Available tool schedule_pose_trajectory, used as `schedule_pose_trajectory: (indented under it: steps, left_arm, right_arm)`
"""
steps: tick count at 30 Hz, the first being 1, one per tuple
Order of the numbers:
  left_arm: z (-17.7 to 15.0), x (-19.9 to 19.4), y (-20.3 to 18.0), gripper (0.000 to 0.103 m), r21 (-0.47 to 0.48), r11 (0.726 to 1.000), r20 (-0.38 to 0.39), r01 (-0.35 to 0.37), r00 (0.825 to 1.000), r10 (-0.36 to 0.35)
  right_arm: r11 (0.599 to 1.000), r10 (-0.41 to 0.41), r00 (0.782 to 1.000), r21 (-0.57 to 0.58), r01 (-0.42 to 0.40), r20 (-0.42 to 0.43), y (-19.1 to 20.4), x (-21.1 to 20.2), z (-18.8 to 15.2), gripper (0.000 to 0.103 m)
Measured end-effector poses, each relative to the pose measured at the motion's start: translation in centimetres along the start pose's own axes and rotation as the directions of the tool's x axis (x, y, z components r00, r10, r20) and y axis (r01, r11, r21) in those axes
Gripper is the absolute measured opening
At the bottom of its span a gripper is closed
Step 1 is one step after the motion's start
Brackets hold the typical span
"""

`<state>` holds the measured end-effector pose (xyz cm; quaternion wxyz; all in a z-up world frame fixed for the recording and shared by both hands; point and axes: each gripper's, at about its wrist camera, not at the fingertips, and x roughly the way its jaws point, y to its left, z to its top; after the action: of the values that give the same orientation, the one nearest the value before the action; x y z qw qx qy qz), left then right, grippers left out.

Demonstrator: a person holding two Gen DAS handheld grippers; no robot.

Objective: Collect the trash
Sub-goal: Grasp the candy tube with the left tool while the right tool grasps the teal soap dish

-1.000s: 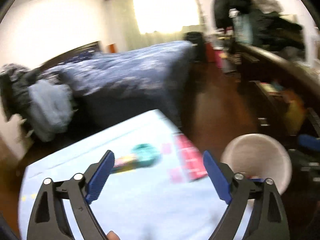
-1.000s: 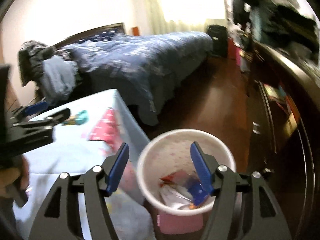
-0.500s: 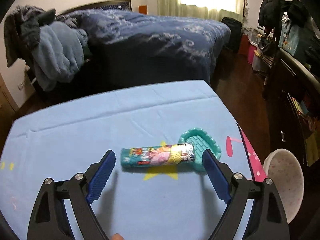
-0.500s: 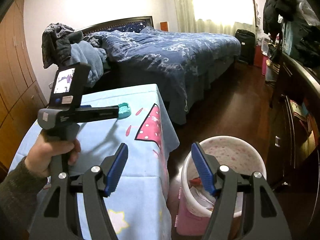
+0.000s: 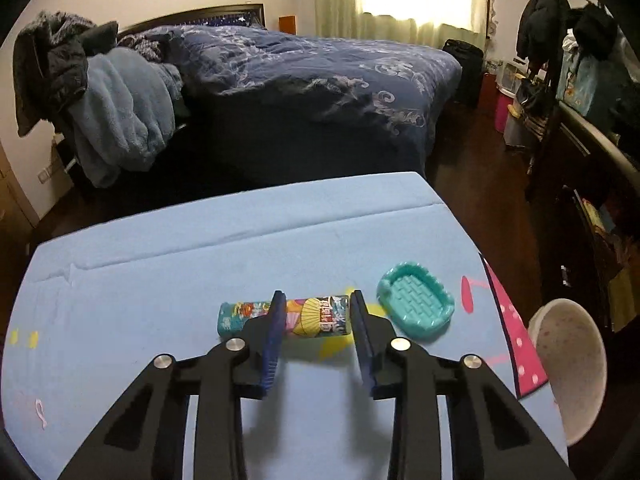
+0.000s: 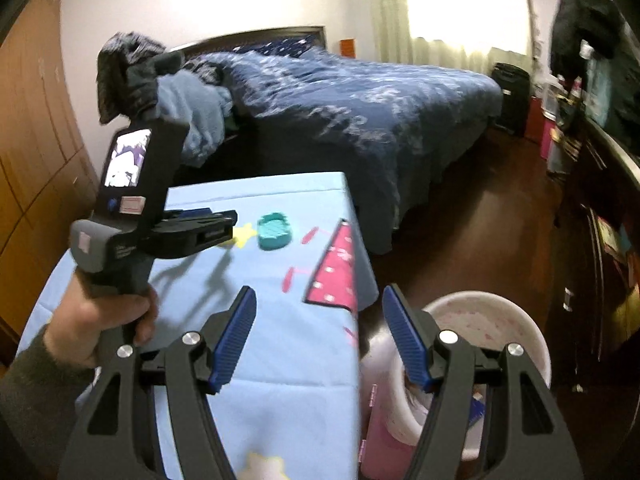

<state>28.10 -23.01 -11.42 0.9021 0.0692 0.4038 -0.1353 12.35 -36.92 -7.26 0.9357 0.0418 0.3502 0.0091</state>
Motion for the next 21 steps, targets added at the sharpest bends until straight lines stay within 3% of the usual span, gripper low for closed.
schedule_pose_trajectory:
  steps: [5,11,12,13,15,18,21]
  left_arm:
    - [-1.2,-0.5,2.5,0.031,-0.016,1.0,-0.01,-0.018,1.0,0.018]
    - [-1.7,-0.1,5.3,0.031,-0.064,0.998,-0.03,0.021,0.999,-0.023]
    - [-1.6,-0.1,5.4,0.042,-0.064,0.997,-0.032,0.032,0.999,-0.034]
    - [-1.6,-0.1,5.5,0.064,-0.065,0.997,-0.037,0.043,0.998,-0.046]
    - [-1.6,-0.5,5.9,0.086,-0.07,0.996,-0.01,0.057,0.998,-0.058]
    - [-1.8,-1.6,6.5,0.093,-0.035,0.999,0.048,0.036,0.998,-0.035]
    - [-1.7,-1.7,7.2,0.096,0.0,0.999,0.05,0.051,0.997,-0.051]
  right_arm:
    - [0.999,0.005,0.999,-0.049,-0.007,-0.033,2.1,2.8,1.5,0.067]
    - [0.997,0.004,0.999,-0.077,-0.008,-0.047,3.3,4.5,2.5,0.067]
    - [0.997,0.008,0.999,-0.077,-0.012,-0.049,3.3,4.7,2.5,0.067]
    - [0.997,0.011,0.999,-0.078,-0.015,-0.052,3.4,4.8,2.6,0.067]
    - [0.997,0.013,0.999,-0.08,-0.017,-0.052,3.5,5.0,2.7,0.067]
    - [0.996,0.014,0.999,-0.089,-0.018,-0.051,3.6,5.0,2.8,0.067]
    - [0.996,0.021,0.999,-0.09,-0.025,-0.046,3.5,4.9,2.9,0.067]
